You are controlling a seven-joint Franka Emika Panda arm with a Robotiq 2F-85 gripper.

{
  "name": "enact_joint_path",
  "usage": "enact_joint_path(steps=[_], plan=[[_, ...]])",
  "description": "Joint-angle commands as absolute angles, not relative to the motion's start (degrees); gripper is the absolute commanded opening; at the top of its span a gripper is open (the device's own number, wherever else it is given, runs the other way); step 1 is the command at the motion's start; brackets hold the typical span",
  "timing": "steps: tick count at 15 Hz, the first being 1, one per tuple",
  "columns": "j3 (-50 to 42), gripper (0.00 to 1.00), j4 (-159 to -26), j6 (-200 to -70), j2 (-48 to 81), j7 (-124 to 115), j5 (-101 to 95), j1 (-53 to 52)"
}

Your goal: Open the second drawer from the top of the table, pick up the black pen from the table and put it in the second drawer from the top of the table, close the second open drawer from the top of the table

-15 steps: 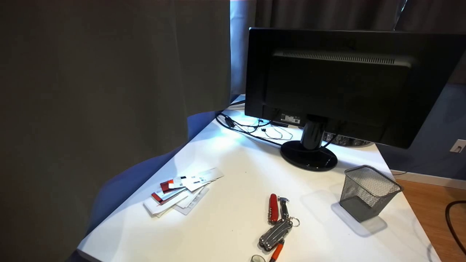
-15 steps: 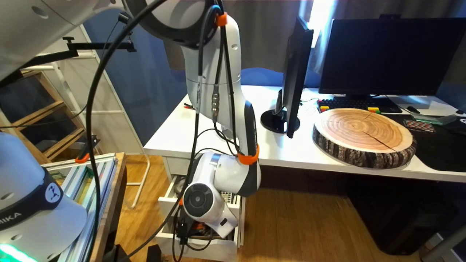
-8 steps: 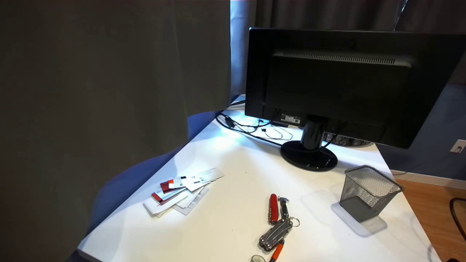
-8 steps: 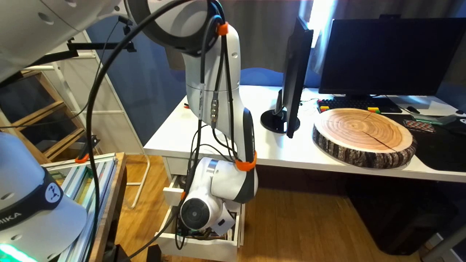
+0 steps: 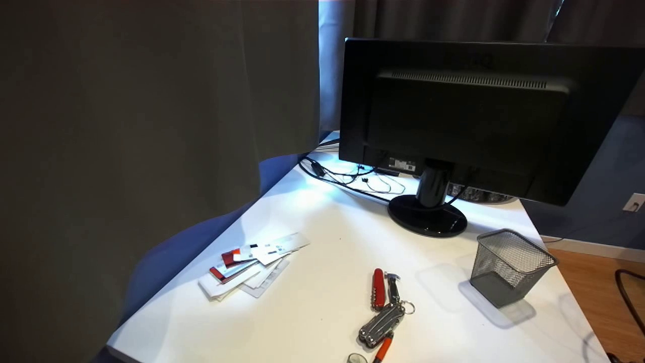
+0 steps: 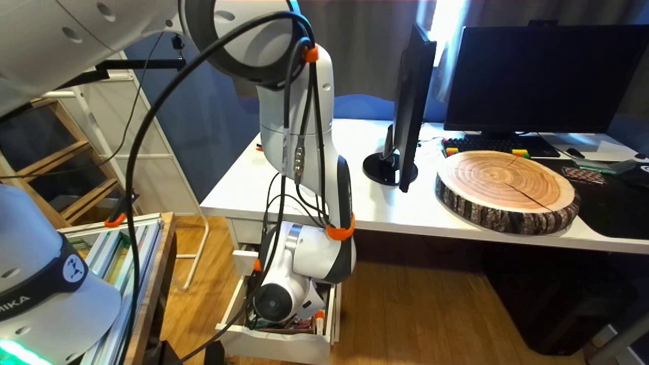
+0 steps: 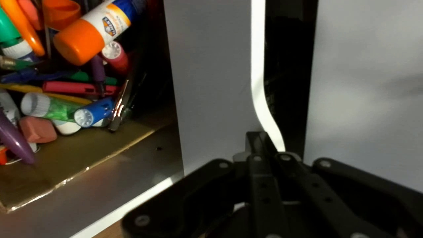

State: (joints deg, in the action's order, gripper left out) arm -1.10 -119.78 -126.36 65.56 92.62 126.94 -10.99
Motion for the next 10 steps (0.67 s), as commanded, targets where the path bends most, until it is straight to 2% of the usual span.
enact_joint_path(steps=[1, 10], plan=[[-0.31, 0.00, -117.06, -123.50, 67.59, 88.79, 125.43, -12.56], [0.01, 0.00, -114.10, -121.51, 70.15, 85.95, 125.44, -13.46]])
